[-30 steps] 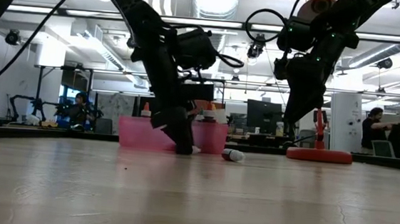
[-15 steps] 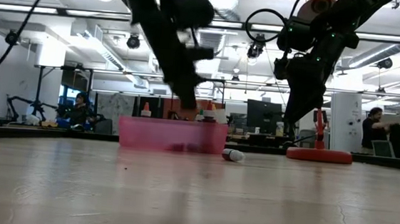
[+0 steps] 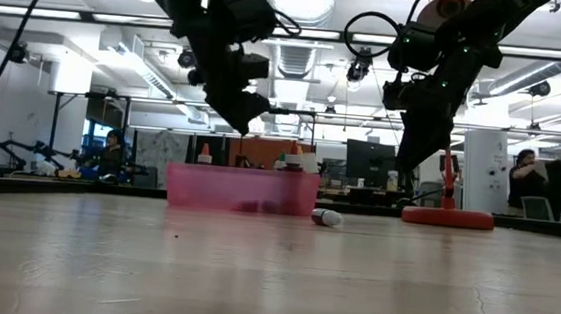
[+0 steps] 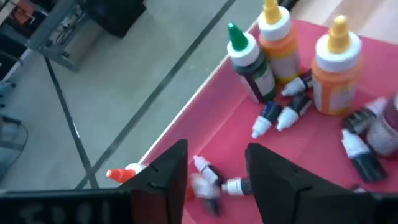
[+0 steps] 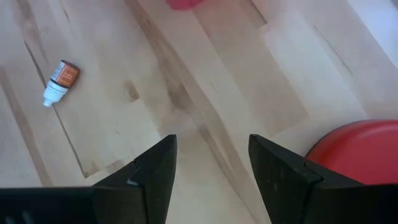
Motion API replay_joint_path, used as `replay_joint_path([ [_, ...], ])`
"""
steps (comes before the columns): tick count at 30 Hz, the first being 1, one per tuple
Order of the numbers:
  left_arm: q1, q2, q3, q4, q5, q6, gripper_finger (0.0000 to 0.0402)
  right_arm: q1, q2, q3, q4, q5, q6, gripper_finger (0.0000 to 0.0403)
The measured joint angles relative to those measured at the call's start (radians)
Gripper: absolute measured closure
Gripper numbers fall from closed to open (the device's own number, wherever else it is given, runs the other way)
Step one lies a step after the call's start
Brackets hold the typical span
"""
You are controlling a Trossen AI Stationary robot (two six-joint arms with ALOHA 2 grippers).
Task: Pick & Place food coloring
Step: Put the small orange food coloring bottle into the red bin
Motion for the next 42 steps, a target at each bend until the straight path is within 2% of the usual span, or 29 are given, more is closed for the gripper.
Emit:
replay_joint_path([
  [4, -0.040, -0.037, 0.018, 0.000, 0.014, 0.001, 0.0255, 0.001, 0.000, 0.000, -0.001, -0.001, 0.001, 0.0209],
  [10, -0.078, -0.058, 0.027, -0.016, 0.140, 0.052, 0.0253, 0.002, 0.000, 0.000, 0.003, -0.012, 0.041, 0.0209],
  [13, -0.112, -0.073, 0.027, -0.047, 0.150, 0.038, 0.0253, 0.004, 0.000, 0.000, 0.015, -0.014, 0.201, 0.0209],
  [15, -0.134, -0.086, 0.027, -0.083, 0.146, -0.021, 0.0253, 0.003, 0.000, 0.000, 0.027, -0.012, 0.330, 0.0209],
  [17, -0.156, -0.090, 0.026, -0.088, 0.145, -0.104, 0.0252, 0.003, 0.002, 0.000, 0.052, -0.006, 0.387, 0.0209],
  [22, -0.215, -0.135, 0.027, -0.110, 0.213, -0.338, 0.0252, 0.039, 0.002, 0.000, 0.096, -0.022, 0.406, 0.0209],
  [26, -0.264, -0.173, 0.025, -0.177, 0.254, -0.420, 0.0252, 0.142, 0.015, 0.000, 0.081, -0.082, 0.410, 0.0209],
  [29, -0.286, -0.211, 0.007, -0.194, 0.254, -0.409, 0.0252, 0.251, 0.050, 0.000, 0.084, -0.050, 0.476, 0.0209],
  [33, -0.293, -0.272, -0.059, -0.196, 0.246, -0.357, 0.0252, 0.359, 0.130, 0.022, 0.133, 0.060, 0.604, 0.0209],
  [38, -0.292, -0.372, -0.194, -0.155, 0.244, -0.307, 0.0252, 0.414, 0.284, 0.096, 0.147, 0.128, 0.771, 0.0209],
  [42, -0.292, -0.476, -0.297, -0.122, 0.264, -0.306, 0.0252, 0.430, 0.404, 0.188, 0.148, 0.127, 0.866, 0.0209],
])
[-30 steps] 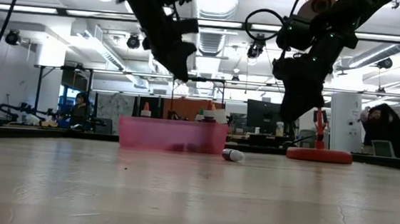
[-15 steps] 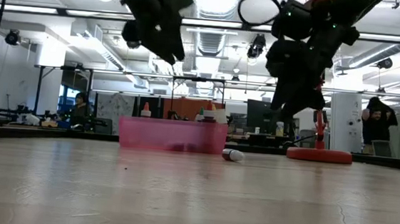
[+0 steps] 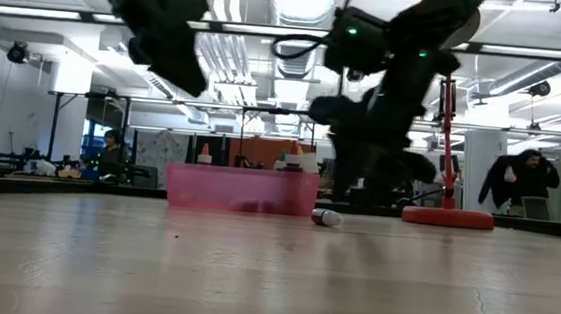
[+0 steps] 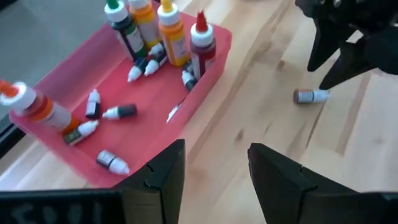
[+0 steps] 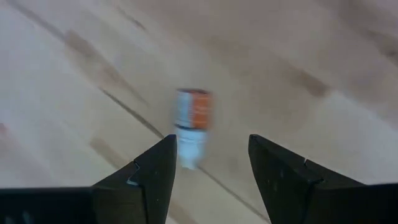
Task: Pick & Place food coloring
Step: Put the small orange food coloring bottle into the red bin
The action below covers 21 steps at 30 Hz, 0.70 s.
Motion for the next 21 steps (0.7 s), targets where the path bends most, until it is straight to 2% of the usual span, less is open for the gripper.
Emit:
replay_joint_path([
  [5, -0.004, -0.139, -0.104, -0.003, 0.015, 0.004, 0.0252, 0.036, 0.113, 0.134, -0.030, 0.006, 0.055, 0.0209],
  [12, -0.005, -0.319, -0.193, 0.005, 0.034, -0.007, 0.0252, 0.072, 0.257, 0.328, -0.310, 0.134, 0.061, 0.0209],
  [17, -0.007, -0.399, -0.235, 0.001, 0.035, -0.033, 0.0252, 0.078, 0.338, 0.450, -0.405, 0.107, 0.055, 0.0209],
  [21, -0.008, -0.430, -0.235, -0.004, 0.038, -0.078, 0.0252, 0.101, 0.334, 0.537, -0.470, 0.145, 0.005, 0.0209],
])
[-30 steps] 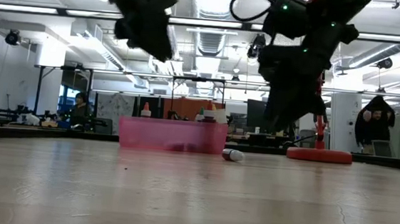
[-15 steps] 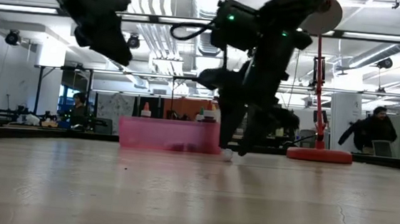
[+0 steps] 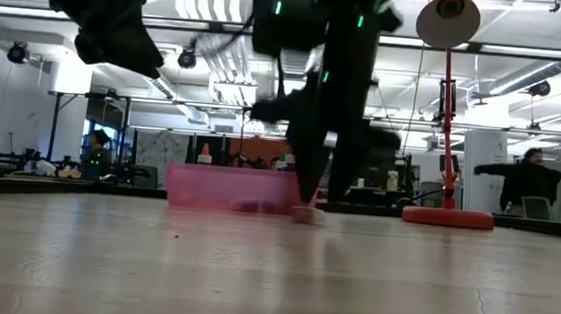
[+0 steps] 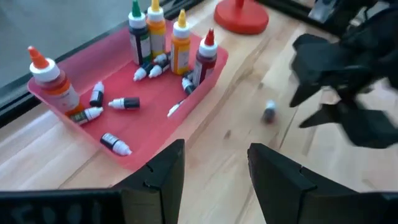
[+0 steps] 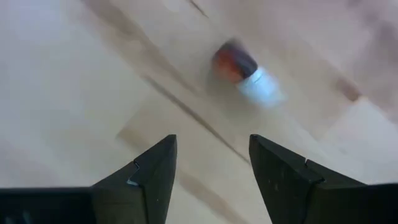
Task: Pick & Place food coloring
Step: Put the small orange food coloring bottle into the red bin
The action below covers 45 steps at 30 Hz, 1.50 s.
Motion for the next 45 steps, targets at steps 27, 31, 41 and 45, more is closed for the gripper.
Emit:
replay_joint_path([
  [27, 0.001, 0.004, 0.000, -0.005, -0.005, 0.008, 0.0252, -0.054, 0.050, 0.063, -0.001, 0.008, -0.116, 0.0209],
  [31, 0.001, 0.004, 0.000, -0.015, -0.006, 0.004, 0.0252, -0.049, 0.050, 0.067, 0.000, 0.007, -0.152, 0.0209],
  [41, 0.001, 0.004, 0.000, -0.016, -0.007, -0.008, 0.0252, -0.049, 0.045, 0.071, -0.001, 0.004, -0.543, 0.0209],
  [45, 0.001, 0.004, 0.000, -0.016, -0.007, -0.036, 0.0252, -0.048, 0.040, 0.078, -0.004, 0.005, -0.791, 0.0209],
])
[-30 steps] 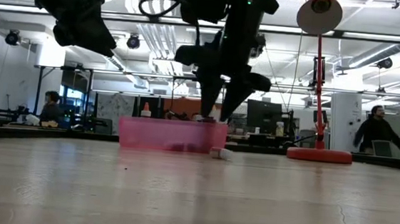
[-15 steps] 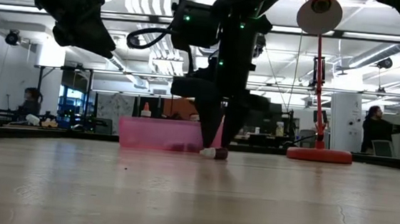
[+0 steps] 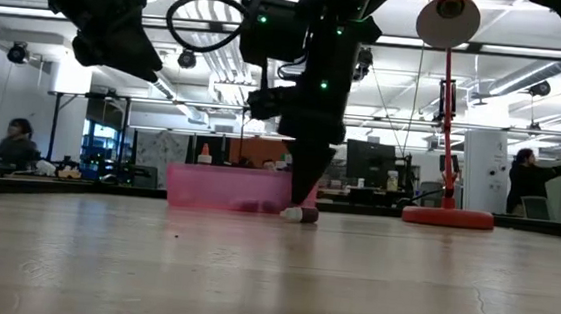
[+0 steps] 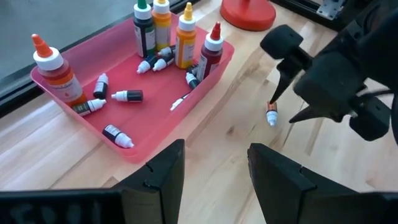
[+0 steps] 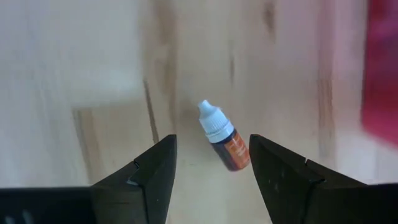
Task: Pick & Place food coloring
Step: Put the small orange food coloring bottle into the red bin
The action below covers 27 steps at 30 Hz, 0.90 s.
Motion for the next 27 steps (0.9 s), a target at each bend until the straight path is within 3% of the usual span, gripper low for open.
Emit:
replay_joint_path([
  [7, 0.000, 0.000, 0.000, 0.000, 0.000, -0.038, 0.0252, -0.001, 0.000, 0.000, 0.001, 0.001, -0.453, 0.0209],
  [11, 0.000, 0.000, 0.000, 0.000, 0.000, -0.051, 0.0252, -0.004, 0.000, 0.000, 0.008, 0.001, -0.604, 0.0209],
  [15, 0.000, 0.000, 0.000, 0.000, 0.000, -0.053, 0.0252, -0.018, 0.007, -0.003, 0.026, -0.004, -0.631, 0.0209],
  [20, 0.000, 0.000, 0.000, 0.001, 0.000, -0.057, 0.0252, -0.049, 0.029, -0.019, 0.060, -0.093, -0.573, 0.0209],
  [27, 0.000, 0.000, 0.000, 0.000, -0.011, -0.057, 0.0252, -0.068, 0.040, -0.023, 0.063, -0.101, -0.500, 0.0209],
])
